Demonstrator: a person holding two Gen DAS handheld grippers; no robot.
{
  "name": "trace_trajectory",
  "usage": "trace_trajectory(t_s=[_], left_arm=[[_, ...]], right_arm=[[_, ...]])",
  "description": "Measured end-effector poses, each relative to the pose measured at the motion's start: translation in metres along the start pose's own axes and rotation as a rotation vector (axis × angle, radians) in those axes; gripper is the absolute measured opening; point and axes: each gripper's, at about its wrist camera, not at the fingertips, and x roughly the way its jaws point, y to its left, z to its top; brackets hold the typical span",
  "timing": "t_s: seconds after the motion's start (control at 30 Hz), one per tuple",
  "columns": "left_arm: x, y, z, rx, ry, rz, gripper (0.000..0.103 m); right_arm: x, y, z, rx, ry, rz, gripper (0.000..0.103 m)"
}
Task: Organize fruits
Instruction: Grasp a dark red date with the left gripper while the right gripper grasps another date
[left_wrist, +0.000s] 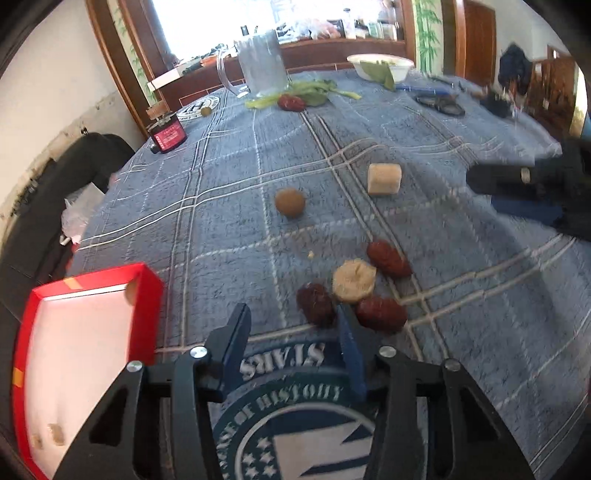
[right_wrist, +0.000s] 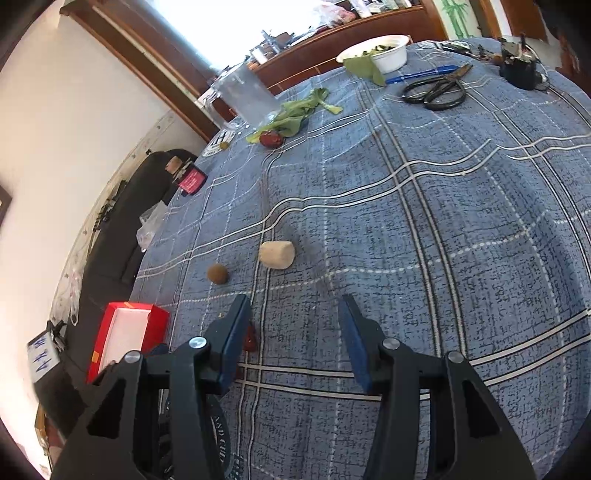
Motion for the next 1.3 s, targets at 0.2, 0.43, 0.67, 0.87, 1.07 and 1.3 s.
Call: trace_trajectory(t_s=[0.2,0.43,0.67,0.87,1.07,1.3], left_arm=[[-0.003,0.002,-0.004,-0.029,-0.001,-0.051,0.017],[-0.041,0.030,-0.021,-0.101,-0.065,-0.007,0.017],[-0.076,0.060,-0.036,-0.175,-0.138,0.012,0.017],[-0.081,0.064,-0.049,-0.199,-0.138,-0.028,0.017],[-0.087,0.069,-0.058,-0.215,-0.139,-0.042,0.017],[-0.105,0.090,-0.072,-0.253,-0.168,-0.028,0.017]], right_arm=[[0.002,0.011,-0.003,-0.057,0.021,0.037,0.052],[0.012,0.046,-0.021,-0.262,0.097,0.105,0.052],[0.034,0.078,-0.053,-0.476,0.154,0.037,0.052],[0.046,0.091,-0.065,-0.547,0.135,-0.032,0.052],[0.051,0.098,-0.075,-0.621,0.091,-0.124,0.030],[0.041,0.088,-0.069,-0.584,0.062,-0.116,0.025]])
